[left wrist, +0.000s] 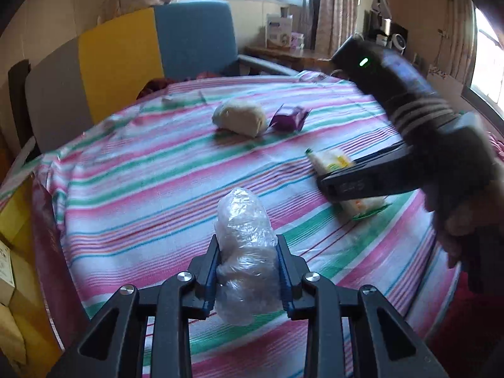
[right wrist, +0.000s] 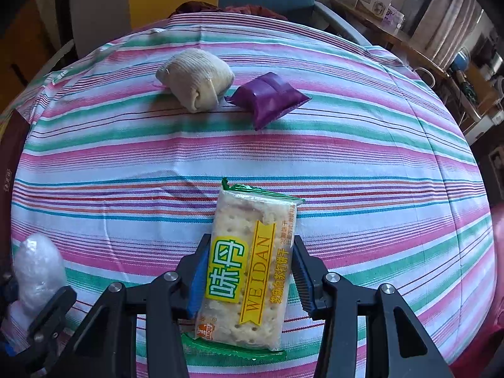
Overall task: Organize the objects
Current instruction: 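Lift the wrapped item with the left gripper and carry it over the gold tray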
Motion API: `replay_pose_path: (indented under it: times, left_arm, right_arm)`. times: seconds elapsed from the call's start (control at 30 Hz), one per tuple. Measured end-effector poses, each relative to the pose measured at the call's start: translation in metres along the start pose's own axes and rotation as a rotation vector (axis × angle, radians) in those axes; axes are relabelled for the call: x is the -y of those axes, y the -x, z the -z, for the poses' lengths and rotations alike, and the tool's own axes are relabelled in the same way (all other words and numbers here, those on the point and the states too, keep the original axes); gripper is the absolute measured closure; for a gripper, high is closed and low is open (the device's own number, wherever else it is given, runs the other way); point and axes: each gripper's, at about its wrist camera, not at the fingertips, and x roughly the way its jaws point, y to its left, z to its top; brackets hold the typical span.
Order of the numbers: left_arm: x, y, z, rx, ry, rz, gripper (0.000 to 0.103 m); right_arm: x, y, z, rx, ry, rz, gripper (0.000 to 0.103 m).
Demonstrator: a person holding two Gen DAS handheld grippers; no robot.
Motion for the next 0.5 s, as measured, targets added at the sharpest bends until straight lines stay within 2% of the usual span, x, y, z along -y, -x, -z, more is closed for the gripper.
replay_pose_path:
  times: [0.27, 0.5]
  left_arm:
    - [0.006, 0.044, -0.011, 0.065, 0.02, 0.064, 0.072]
    - [-0.021, 0.079, -0.008, 0.087, 0.088, 0.094, 0.072]
  right_arm:
    - [-0.003, 0.0, -0.003, 0.014, 0.007, 0.009, 0.054]
    - [-0.009, 0.001, -0.004, 0.024, 0.019, 0.022, 0.054]
